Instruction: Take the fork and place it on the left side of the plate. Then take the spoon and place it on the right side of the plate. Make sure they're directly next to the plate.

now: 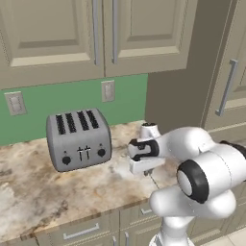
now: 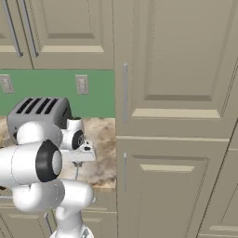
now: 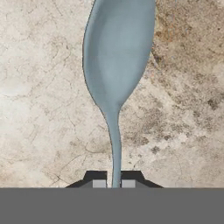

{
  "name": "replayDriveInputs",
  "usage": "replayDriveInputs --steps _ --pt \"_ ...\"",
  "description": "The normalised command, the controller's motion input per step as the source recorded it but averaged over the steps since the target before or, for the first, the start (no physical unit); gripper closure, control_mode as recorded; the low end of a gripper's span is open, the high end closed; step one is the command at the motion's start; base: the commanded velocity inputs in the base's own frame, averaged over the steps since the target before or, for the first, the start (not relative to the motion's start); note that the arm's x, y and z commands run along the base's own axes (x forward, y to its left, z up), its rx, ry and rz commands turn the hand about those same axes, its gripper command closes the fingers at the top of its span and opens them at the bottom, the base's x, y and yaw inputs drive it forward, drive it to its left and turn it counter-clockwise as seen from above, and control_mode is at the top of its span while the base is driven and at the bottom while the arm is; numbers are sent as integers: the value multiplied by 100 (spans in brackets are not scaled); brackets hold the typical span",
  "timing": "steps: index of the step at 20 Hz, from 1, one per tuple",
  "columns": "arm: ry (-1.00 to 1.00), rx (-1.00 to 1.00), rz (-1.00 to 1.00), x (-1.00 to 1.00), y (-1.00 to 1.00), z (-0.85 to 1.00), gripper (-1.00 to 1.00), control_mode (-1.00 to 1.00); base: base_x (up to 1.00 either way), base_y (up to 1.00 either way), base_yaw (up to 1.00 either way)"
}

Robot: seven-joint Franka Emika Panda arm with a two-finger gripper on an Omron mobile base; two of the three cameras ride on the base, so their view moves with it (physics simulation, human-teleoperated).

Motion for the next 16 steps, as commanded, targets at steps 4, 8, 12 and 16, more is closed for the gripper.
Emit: replayDriveInputs --steps 4,8,12,16 --pt "-6 1 0 -55 4 58 100 -100 0 0 0" --pt "0 0 0 -42 9 100 100 -100 0 0 0" --pt "0 -5 0 -50 30 100 100 -100 0 0 0" --pt "0 -5 0 -66 14 92 100 -100 0 0 0"
